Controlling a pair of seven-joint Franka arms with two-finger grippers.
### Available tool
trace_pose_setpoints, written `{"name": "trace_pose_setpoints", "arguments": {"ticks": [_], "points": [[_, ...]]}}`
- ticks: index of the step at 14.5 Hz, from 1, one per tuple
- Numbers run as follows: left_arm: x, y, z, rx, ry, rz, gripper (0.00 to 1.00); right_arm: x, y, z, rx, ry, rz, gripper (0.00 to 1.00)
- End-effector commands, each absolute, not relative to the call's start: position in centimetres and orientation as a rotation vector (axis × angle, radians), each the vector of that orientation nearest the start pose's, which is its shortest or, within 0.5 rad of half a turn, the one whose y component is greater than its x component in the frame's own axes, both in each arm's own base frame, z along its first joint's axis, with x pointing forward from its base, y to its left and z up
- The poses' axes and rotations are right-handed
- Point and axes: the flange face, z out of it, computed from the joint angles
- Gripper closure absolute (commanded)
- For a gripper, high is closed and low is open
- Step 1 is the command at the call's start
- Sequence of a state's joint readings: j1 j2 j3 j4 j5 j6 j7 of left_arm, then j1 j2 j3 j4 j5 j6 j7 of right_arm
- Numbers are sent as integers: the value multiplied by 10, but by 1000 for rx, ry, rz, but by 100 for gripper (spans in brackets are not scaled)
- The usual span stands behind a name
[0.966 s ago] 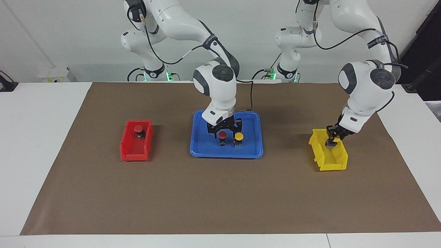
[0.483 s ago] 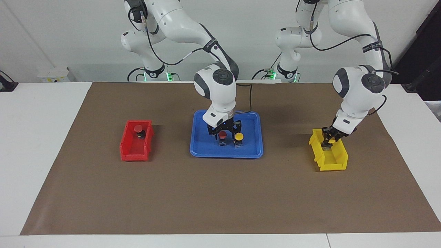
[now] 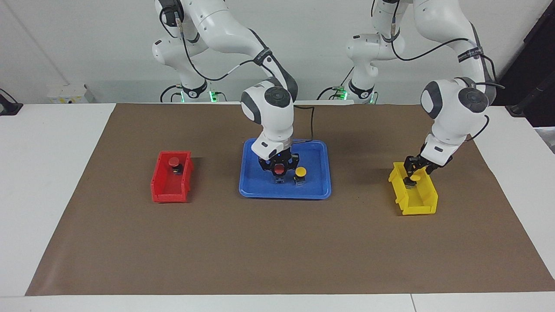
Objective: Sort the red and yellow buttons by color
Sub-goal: 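Place the red button in the red bin while the left gripper grasps yellow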
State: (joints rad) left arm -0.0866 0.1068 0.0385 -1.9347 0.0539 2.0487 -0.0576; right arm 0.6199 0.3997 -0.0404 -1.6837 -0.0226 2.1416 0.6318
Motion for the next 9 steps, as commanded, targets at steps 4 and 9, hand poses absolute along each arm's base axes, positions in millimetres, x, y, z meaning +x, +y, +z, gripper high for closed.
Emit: {"name": "trace_pose_setpoints", "arguments": {"ticks": [4, 9], "points": [[575, -167, 486, -3113, 112, -82, 0, 598, 189, 469, -3167, 1, -62, 77], [518, -335, 455, -3187, -39, -145, 0, 596, 69, 448, -3174, -35, -5, 76]]}}
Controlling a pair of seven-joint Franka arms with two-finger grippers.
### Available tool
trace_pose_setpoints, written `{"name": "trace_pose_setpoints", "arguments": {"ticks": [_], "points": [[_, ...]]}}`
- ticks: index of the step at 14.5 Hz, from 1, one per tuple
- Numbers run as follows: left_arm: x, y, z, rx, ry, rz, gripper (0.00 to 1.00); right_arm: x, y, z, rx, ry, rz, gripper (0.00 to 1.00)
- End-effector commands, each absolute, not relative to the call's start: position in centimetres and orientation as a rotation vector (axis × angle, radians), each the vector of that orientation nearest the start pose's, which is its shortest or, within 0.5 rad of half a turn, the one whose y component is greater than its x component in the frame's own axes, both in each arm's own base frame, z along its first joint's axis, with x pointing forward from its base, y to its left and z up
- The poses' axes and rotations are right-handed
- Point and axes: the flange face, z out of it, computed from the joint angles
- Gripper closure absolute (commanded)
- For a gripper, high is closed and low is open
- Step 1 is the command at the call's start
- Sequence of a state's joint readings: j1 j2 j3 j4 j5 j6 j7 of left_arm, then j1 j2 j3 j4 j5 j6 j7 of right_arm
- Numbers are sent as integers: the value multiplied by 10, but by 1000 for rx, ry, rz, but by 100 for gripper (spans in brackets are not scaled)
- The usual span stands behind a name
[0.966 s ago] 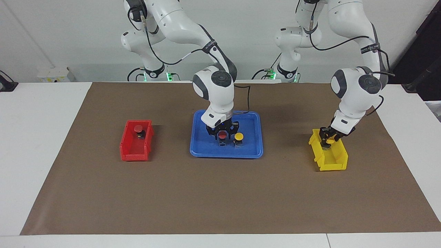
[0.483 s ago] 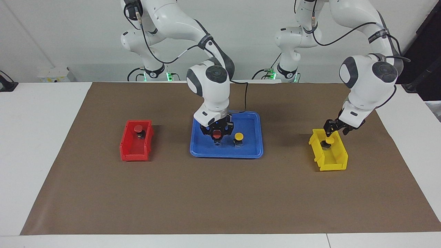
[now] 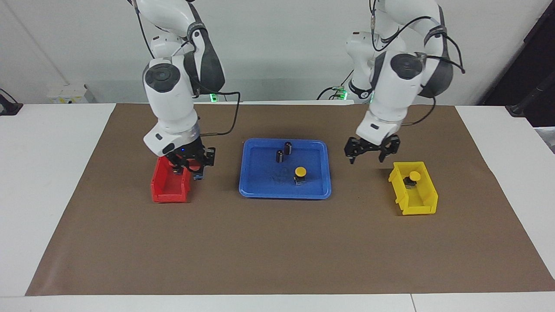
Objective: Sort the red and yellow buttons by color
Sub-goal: 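Place the red button in the red bin while the left gripper grasps yellow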
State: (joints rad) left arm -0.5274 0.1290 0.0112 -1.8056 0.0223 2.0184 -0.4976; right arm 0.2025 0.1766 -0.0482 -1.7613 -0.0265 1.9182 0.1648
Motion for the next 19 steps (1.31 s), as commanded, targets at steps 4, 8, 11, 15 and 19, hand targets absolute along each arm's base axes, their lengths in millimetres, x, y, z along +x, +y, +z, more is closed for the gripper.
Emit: {"name": "trace_pose_setpoints", "arguments": {"ticks": [4, 8, 11, 15, 19], "points": [[497, -387, 398, -3197, -35, -148, 0, 578, 33, 421, -3167, -39, -10, 76], [488, -401, 365, -3196, -34, -143, 3, 559, 17, 395, -3163, -62, -52, 76], [491, -403, 349, -3194, -53, -140, 45, 547, 10, 373, -3161, -73, -95, 77], [491, -405, 360, -3181, -101, -106, 99, 556, 6, 338, -3162, -87, -94, 76], [526, -344, 460, -3137, -195, -41, 99, 555, 5, 331, -3163, -93, -70, 71]]}}
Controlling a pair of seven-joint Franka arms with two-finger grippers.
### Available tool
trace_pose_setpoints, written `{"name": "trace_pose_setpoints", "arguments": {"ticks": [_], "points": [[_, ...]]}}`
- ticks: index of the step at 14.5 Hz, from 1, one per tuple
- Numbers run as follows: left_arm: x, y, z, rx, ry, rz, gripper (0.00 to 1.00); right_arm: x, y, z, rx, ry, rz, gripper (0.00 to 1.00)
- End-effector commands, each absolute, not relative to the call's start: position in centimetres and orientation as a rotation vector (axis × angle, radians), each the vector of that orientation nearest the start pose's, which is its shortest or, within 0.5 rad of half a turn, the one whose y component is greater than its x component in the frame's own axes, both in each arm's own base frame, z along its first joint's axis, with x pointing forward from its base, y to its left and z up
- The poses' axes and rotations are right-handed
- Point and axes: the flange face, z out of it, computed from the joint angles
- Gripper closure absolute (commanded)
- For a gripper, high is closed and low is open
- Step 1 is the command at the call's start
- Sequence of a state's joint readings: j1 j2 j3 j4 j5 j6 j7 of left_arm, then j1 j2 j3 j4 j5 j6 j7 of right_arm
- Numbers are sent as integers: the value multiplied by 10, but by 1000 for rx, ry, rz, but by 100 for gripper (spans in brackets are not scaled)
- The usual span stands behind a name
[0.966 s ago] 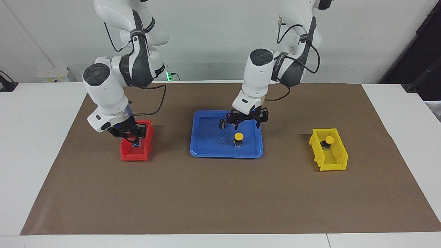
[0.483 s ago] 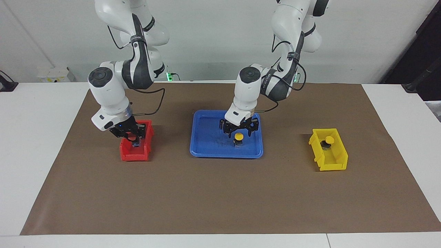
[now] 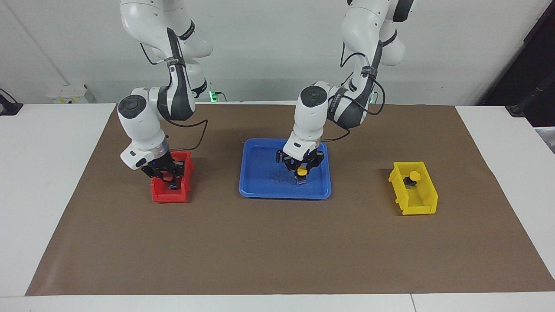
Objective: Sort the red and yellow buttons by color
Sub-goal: 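Place the red button in the red bin while the left gripper grasps yellow, then drop the yellow button into the yellow bin with the left gripper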
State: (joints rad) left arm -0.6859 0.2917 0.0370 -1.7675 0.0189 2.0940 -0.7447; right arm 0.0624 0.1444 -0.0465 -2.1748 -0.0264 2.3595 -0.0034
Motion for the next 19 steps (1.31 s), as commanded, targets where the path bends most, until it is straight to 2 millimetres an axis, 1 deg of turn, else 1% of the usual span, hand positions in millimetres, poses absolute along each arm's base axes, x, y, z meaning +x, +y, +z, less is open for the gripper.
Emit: {"name": "trace_pose_setpoints", "arguments": {"ticks": [1, 2, 3, 4, 6, 8, 9, 10, 12, 13, 14, 15, 16, 17, 18, 19], "points": [[536, -314, 481, -3131, -160, -24, 99, 555, 5, 331, -3163, -95, -63, 58], [552, -275, 492, -3124, -101, 8, 99, 556, 4, 333, -3164, -92, -48, 45], [568, -235, 495, -3123, -60, 19, 99, 559, 2, 338, -3165, -93, -38, 39], [581, -199, 495, -3125, -1, 21, 99, 563, 1, 346, -3166, -90, -24, 36], [604, -126, 494, -3130, 66, 2, 99, 570, 4, 361, -3167, -109, -14, 34], [619, -71, 490, -3150, 97, -74, 99, 577, 5, 384, -3171, -128, -4, 30], [623, -54, 484, -3148, 104, -106, 99, 582, 4, 401, -3172, -130, 4, 25], [626, -44, 477, -3146, 108, -133, 99, 584, 6, 416, -3172, -131, 13, 18], [632, -35, 458, -3139, 145, -155, 99, 584, 7, 456, -3172, -127, 11, 0], [633, -32, 445, -3137, 166, -152, 99, 581, 4, 482, -3170, -116, 6, 0], [632, -31, 435, -3134, 185, -162, 99, 575, 4, 501, -3169, -104, 18, 0], [632, -29, 429, -3132, 187, -174, 99, 569, 3, 522, -3166, -95, 23, 0], [633, -21, 418, -3132, 180, -160, 99, 562, -1, 543, -3167, -81, 32, 0], [635, -20, 410, -3128, 220, -150, 99, 557, -5, 559, -3167, -67, 57, 0], [636, -18, 405, -3126, 237, -147, 99, 554, -16, 580, -3168, -36, 74, 0], [636, -16, 399, -3125, 232, -147, 99, 554, -22, 596, -3172, -16, 92, 0]]}}
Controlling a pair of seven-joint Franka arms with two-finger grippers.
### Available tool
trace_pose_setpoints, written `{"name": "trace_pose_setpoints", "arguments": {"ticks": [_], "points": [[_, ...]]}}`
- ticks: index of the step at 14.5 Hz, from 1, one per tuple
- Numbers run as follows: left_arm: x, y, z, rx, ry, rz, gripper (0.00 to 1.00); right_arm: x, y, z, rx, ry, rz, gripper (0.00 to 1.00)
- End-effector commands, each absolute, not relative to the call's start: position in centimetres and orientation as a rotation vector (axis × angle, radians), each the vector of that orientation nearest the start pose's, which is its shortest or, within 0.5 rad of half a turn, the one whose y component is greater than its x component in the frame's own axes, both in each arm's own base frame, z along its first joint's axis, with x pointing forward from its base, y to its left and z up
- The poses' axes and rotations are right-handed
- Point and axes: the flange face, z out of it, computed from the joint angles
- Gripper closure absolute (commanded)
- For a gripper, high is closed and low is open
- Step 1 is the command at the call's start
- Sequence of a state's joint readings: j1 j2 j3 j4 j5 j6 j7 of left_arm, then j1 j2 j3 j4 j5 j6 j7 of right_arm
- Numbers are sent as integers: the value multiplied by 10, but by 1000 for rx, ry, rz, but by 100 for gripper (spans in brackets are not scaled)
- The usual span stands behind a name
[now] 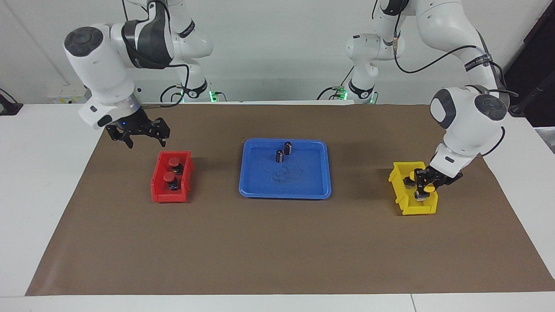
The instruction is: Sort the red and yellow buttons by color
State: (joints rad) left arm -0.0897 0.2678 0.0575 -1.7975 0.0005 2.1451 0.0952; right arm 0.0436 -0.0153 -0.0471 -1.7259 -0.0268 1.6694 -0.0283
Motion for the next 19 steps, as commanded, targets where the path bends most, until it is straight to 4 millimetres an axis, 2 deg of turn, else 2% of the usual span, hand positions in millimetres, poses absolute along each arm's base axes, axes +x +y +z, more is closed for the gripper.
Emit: {"name": "trace_pose_setpoints", "arguments": {"ticks": [1, 2, 3, 5, 6, 7, 9, 11, 12, 14, 16, 18, 19], "points": [[635, -16, 392, -3124, 229, -161, 99, 552, -27, 614, -3172, -2, 95, 0], [633, -16, 384, -3123, 229, -176, 99, 551, -37, 626, -3172, 24, 81, 0], [633, -16, 374, -3122, 226, -183, 99, 550, -45, 629, -3177, 49, 74, 0], [631, -17, 357, -3123, 226, -152, 98, 547, -62, 625, -3172, 100, 97, 0], [629, -17, 349, -3123, 228, -149, 93, 547, -65, 625, -3177, 115, 98, 0], [630, -17, 348, -3122, 228, -164, 70, 547, -65, 625, -3176, 115, 90, 0], [631, -19, 354, -3122, 233, -164, 39, 546, -65, 624, -3163, 116, 98, 0], [633, -25, 376, -3125, 243, -147, 13, 542, -66, 625, -3161, 114, 112, 0], [636, -27, 399, -3127, 254, -133, 0, 542, -66, 625, -3161, 109, 110, 0], [637, -31, 439, -3128, 275, -78, 0, 542, -73, 624, -3160, 121, 111, 0], [631, -35, 472, -3129, 317, -54, 0, 542, -69, 625, -3162, 116, 98, 0], [614, -51, 509, -3130, 363, -54, 0, 543, -63, 625, -3163, 104, 98, 0], [604, -52, 528, -3132, 368, -47, 0, 543, -62, 626, -3163, 102, 96, 0]]}}
